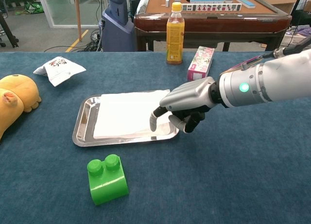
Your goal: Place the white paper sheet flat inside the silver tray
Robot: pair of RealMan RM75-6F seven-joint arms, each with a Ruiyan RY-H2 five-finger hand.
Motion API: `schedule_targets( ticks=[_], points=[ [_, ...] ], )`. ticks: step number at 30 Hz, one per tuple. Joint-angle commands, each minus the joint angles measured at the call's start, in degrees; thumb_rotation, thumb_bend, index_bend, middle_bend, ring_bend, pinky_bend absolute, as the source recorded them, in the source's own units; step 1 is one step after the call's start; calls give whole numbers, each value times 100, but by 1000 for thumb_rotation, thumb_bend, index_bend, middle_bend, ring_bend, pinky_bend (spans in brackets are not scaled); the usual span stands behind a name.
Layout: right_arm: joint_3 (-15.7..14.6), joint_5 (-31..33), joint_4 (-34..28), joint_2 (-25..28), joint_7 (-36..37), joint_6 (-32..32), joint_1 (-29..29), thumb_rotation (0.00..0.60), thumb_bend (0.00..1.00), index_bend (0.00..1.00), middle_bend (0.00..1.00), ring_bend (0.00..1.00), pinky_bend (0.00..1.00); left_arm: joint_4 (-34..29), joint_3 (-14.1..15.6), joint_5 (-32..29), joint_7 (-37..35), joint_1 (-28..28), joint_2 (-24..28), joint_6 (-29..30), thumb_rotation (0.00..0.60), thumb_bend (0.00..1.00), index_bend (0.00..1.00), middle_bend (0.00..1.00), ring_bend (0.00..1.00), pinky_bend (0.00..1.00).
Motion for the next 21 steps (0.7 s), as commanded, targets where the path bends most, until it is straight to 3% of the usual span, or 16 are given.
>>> schedule_targets(
  ticks=[1,11,21],
  points=[
    [39,-68,-135,51,91,99,-54,600,1000,242,1000,1000,1000,2,0,-19,-8,16,11,16,600,335,67,22,37,8],
    [249,-380,-448,377,484,410,-160,600,1000,242,1000,1000,1000,-29,4,4,10,27,29,40,600,335,67,22,38,8],
    [374,632,375,19,-246,150,92,600,1000,242,1000,1000,1000,-25,11,-23,-1,56,34,59,600,335,67,22,37,8]
  ],
)
